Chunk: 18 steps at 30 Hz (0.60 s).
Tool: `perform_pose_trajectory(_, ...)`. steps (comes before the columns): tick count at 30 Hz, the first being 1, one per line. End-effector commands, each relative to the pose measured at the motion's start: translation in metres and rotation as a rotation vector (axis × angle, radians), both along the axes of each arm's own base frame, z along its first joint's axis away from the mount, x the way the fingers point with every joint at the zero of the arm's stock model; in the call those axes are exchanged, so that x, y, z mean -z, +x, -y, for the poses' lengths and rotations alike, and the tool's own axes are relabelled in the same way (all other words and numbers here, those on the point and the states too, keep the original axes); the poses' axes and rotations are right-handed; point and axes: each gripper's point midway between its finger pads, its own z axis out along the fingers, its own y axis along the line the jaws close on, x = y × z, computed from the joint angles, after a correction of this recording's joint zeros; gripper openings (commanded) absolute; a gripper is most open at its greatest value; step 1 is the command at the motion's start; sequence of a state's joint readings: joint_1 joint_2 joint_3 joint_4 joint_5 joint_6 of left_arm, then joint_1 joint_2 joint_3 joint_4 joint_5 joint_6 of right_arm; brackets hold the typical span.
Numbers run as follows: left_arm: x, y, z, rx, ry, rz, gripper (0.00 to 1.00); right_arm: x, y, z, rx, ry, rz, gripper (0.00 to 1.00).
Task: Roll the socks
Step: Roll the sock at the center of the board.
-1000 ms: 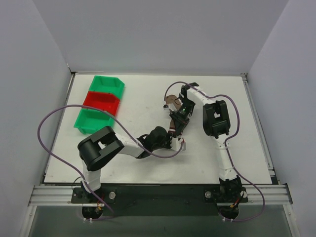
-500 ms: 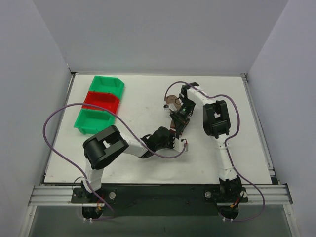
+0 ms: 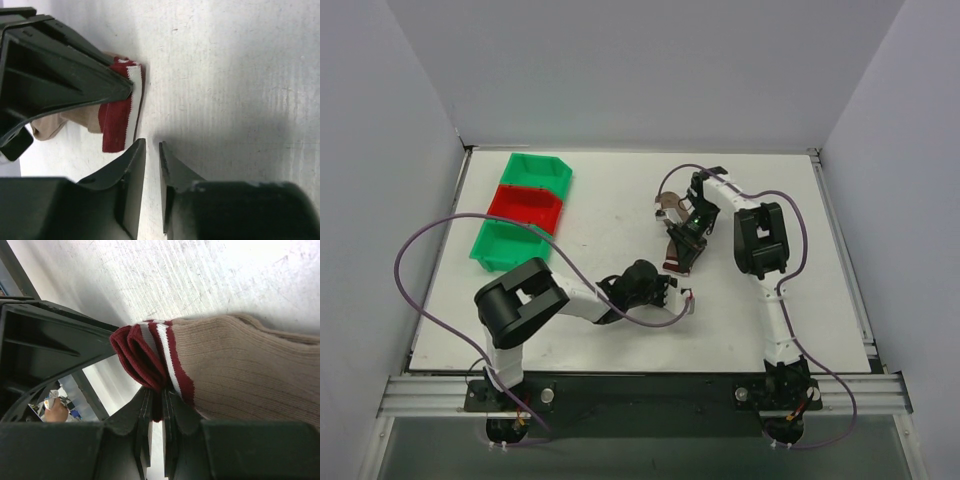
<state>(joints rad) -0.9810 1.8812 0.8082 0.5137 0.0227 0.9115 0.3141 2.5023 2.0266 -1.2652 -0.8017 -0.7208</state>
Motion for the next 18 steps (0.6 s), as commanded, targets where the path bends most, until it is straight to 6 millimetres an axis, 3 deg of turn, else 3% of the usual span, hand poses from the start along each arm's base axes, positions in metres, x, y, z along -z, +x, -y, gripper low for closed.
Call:
perform_pose_trajectory(1,0.012,-0.006,-0.015,-0.029,0.019,-0.026,0.34,-0.01,-0.004,0.006,0.007,-0.019,-0.005,0.0)
perform_pose_trajectory(12,-0.014,0.014,-0.012,-0.101,-0.095,0.112,0.47,-0.006,-0.006,0.004,-0.008,-0.032,-0.006,0.0)
perform_pose_trajectory(18,-0.009,0.01,-0.009,-0.079,-0.088,0.167,0.49,-0.007,-0.011,0.001,-0.031,-0.034,-0.008,0.0)
